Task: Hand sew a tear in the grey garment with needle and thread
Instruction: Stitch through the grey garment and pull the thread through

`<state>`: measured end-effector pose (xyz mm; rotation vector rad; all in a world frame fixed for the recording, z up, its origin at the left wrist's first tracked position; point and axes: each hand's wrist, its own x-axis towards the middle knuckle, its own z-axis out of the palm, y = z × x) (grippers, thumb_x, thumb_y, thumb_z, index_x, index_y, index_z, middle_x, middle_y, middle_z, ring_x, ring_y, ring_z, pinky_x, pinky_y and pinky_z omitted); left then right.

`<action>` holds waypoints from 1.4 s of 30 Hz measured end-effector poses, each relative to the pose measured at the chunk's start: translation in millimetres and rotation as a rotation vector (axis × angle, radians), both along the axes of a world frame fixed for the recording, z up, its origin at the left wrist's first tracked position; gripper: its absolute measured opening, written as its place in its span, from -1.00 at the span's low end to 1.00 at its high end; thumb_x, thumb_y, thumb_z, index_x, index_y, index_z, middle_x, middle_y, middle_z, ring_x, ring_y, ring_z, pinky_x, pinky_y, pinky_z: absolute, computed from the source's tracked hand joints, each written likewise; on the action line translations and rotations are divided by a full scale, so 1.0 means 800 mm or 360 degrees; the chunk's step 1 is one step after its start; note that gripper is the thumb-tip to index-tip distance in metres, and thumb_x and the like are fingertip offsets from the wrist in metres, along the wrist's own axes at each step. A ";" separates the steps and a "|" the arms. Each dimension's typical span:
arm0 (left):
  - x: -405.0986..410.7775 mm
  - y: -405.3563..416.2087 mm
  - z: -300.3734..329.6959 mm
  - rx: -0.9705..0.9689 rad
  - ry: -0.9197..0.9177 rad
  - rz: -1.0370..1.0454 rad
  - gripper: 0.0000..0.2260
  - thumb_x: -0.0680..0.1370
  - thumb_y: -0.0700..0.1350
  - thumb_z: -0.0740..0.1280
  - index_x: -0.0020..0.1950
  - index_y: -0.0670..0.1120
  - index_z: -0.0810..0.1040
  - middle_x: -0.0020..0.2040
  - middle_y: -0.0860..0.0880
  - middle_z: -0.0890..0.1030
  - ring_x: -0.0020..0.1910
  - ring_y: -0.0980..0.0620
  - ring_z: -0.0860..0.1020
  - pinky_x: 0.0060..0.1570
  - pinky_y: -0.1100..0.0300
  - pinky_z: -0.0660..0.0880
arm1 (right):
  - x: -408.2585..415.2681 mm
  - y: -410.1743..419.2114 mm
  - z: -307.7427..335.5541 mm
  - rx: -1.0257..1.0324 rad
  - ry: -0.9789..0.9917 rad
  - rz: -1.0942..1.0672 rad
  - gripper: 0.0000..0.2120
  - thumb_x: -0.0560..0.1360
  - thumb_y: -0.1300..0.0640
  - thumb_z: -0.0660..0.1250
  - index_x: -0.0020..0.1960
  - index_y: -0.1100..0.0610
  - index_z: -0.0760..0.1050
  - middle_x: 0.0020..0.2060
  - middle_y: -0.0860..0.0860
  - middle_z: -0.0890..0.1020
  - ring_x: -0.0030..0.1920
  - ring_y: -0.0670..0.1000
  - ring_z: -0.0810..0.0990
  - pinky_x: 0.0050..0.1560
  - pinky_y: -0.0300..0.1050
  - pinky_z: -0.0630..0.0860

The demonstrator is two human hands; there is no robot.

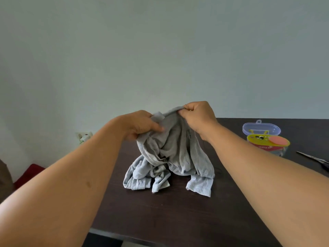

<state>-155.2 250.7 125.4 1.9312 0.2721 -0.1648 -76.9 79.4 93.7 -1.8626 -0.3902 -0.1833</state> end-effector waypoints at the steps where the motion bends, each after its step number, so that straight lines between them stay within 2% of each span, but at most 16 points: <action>1: 0.001 0.000 -0.001 -0.0138 -0.0016 0.0037 -0.80 0.53 -0.27 0.42 0.14 -0.27 0.59 0.01 -0.19 0.72 -0.03 -0.11 0.70 -0.03 0.03 0.66 | -0.002 0.002 -0.005 -0.0007 0.0014 0.0004 -0.86 0.47 0.07 0.44 -0.14 0.14 0.69 -0.17 0.09 0.72 -0.07 0.13 0.68 0.01 0.07 0.61; 6: -0.003 -0.001 0.002 -0.0712 -0.0042 0.0044 -0.78 0.57 -0.35 0.17 0.06 -0.32 0.59 -0.03 -0.22 0.69 -0.08 -0.11 0.68 0.03 -0.02 0.64 | -0.009 0.004 -0.033 0.0083 0.0121 0.0038 -0.89 0.49 0.10 0.41 -0.17 0.07 0.69 -0.22 0.07 0.72 -0.17 0.05 0.68 -0.03 0.06 0.62; 9: -0.003 0.006 0.003 -0.0833 -0.0125 0.0086 -0.67 0.49 -0.43 0.08 0.15 -0.37 0.53 0.15 -0.30 0.62 0.11 -0.22 0.64 0.09 -0.09 0.60 | -0.015 -0.002 -0.036 0.0251 0.0093 0.0015 -0.91 0.46 0.11 0.44 -0.05 0.03 0.68 -0.13 -0.04 0.72 -0.05 -0.04 0.68 0.06 -0.02 0.62; 11: 0.000 0.008 0.003 -0.0856 -0.0226 0.0110 -0.63 0.50 -0.48 0.07 0.22 -0.34 0.50 0.21 -0.32 0.58 0.15 -0.24 0.62 0.10 -0.10 0.60 | -0.025 -0.005 -0.034 0.0354 -0.0008 0.0004 -0.96 0.44 0.11 0.47 -0.13 0.07 0.67 -0.23 -0.09 0.69 -0.18 -0.14 0.64 -0.07 -0.14 0.58; 14: 0.006 0.008 0.001 -0.0905 -0.0328 0.0103 -0.63 0.47 -0.50 0.09 0.19 -0.31 0.52 0.15 -0.29 0.61 0.16 -0.22 0.62 0.22 -0.09 0.55 | -0.048 -0.002 -0.035 0.0340 -0.0076 0.0242 -0.80 0.39 0.02 0.54 -0.25 0.15 0.66 -0.45 -0.11 0.61 -0.41 -0.15 0.54 -0.25 -0.15 0.51; 16: 0.006 0.005 0.002 -0.0980 -0.0323 0.0088 -0.61 0.35 -0.45 0.17 0.16 -0.32 0.49 0.12 -0.29 0.57 0.18 -0.23 0.57 0.32 -0.05 0.47 | -0.058 0.006 -0.039 0.0266 -0.0013 0.0424 -0.76 0.31 -0.03 0.59 -0.21 0.13 0.68 -0.34 -0.04 0.69 -0.28 -0.05 0.66 -0.12 -0.06 0.62; 19: 0.005 0.003 -0.001 -0.1102 -0.0377 0.0036 -0.59 0.31 -0.41 0.19 0.15 -0.37 0.49 0.17 -0.31 0.54 0.21 -0.25 0.54 0.26 -0.05 0.52 | -0.057 0.013 -0.045 0.0163 0.0044 0.0422 -0.81 0.32 0.05 0.61 -0.15 0.11 0.70 -0.21 0.02 0.73 -0.12 0.02 0.71 0.05 0.04 0.64; 23: 0.009 0.010 -0.002 -0.1383 -0.0481 -0.0049 -0.44 0.20 -0.34 0.32 0.18 -0.15 0.30 0.14 -0.16 0.36 0.21 -0.21 0.31 0.38 -0.09 0.36 | -0.059 0.013 -0.048 0.0113 0.0152 0.0613 -0.90 0.40 0.16 0.55 -0.09 0.05 0.71 -0.16 -0.02 0.74 -0.08 -0.06 0.71 0.09 -0.12 0.62; 28: 0.013 0.011 -0.010 -0.1461 -0.0470 -0.0043 -0.55 0.20 -0.29 0.13 0.09 -0.14 0.31 0.02 -0.12 0.41 0.20 -0.20 0.34 0.38 -0.24 0.31 | -0.065 0.014 -0.040 0.0381 0.0322 0.0573 -0.88 0.47 0.31 0.46 -0.19 0.14 0.60 -0.47 -0.13 0.58 -0.55 -0.24 0.49 -0.45 -0.44 0.39; 30: 0.012 0.013 -0.011 -0.1315 -0.0426 0.0032 -0.52 0.20 -0.33 0.07 0.12 -0.21 0.36 0.04 -0.21 0.47 0.19 -0.26 0.42 0.30 -0.21 0.43 | -0.061 0.006 -0.035 0.0571 0.0449 0.0543 -0.89 0.49 0.34 0.42 -0.19 0.21 0.56 -0.61 -0.16 0.48 -0.66 -0.23 0.40 -0.60 -0.45 0.29; 33: 0.011 0.021 -0.017 -0.0662 -0.0278 0.0316 -0.50 0.15 -0.41 0.08 0.02 -0.34 0.55 0.03 -0.28 0.57 0.05 -0.22 0.56 0.15 -0.02 0.56 | -0.043 -0.009 -0.026 0.0605 0.0375 0.0287 -0.83 0.46 0.28 0.43 -0.27 0.13 0.55 -0.66 -0.17 0.41 -0.66 -0.21 0.34 -0.56 -0.38 0.27; 35: 0.011 0.032 -0.025 -0.0264 -0.0254 0.0409 -0.53 0.17 -0.42 0.08 -0.04 -0.28 0.62 -0.07 -0.25 0.61 -0.10 -0.15 0.57 0.00 -0.04 0.55 | -0.029 -0.018 -0.018 0.0598 0.0315 0.0123 -0.78 0.45 0.26 0.41 -0.34 0.09 0.52 -0.65 -0.17 0.37 -0.63 -0.20 0.29 -0.52 -0.32 0.25; 38: 0.003 0.039 -0.026 0.0197 -0.0147 0.0429 -0.77 0.15 -0.27 0.21 -0.23 -0.12 0.51 -0.23 -0.13 0.49 -0.29 -0.05 0.43 -0.26 0.09 0.40 | -0.012 -0.029 -0.001 0.0692 0.0314 0.0035 -0.71 0.43 0.26 0.39 -0.42 0.06 0.45 -0.59 -0.09 0.29 -0.58 -0.11 0.20 -0.53 -0.28 0.15; 39: 0.000 0.037 -0.024 0.0424 -0.0087 0.0341 -0.76 0.20 -0.20 0.33 -0.15 -0.07 0.55 -0.12 -0.10 0.54 -0.22 -0.08 0.50 -0.20 0.09 0.47 | -0.010 -0.031 0.006 0.0706 0.0327 0.0048 -0.70 0.43 0.26 0.37 -0.44 0.05 0.43 -0.57 -0.08 0.27 -0.56 -0.09 0.18 -0.49 -0.25 0.10; 40: 0.001 0.037 -0.025 0.0714 -0.0016 0.0200 -0.58 0.26 -0.08 0.48 0.11 -0.04 0.57 0.12 -0.10 0.56 0.01 -0.12 0.57 0.02 0.03 0.54 | -0.008 -0.031 0.013 0.0712 0.0344 0.0100 -0.68 0.43 0.26 0.35 -0.45 0.04 0.39 -0.57 -0.06 0.25 -0.54 -0.07 0.14 -0.45 -0.21 0.04; 42: 0.001 0.022 -0.023 0.1081 -0.0002 -0.0044 -0.02 0.30 0.19 0.59 0.59 0.03 0.17 0.57 -0.09 0.23 0.50 -0.18 0.30 0.45 -0.13 0.30 | -0.009 -0.027 0.026 0.0690 0.0408 0.0294 -0.68 0.43 0.28 0.31 -0.41 0.04 0.32 -0.59 -0.06 0.22 -0.56 -0.06 0.08 -0.40 -0.13 -0.01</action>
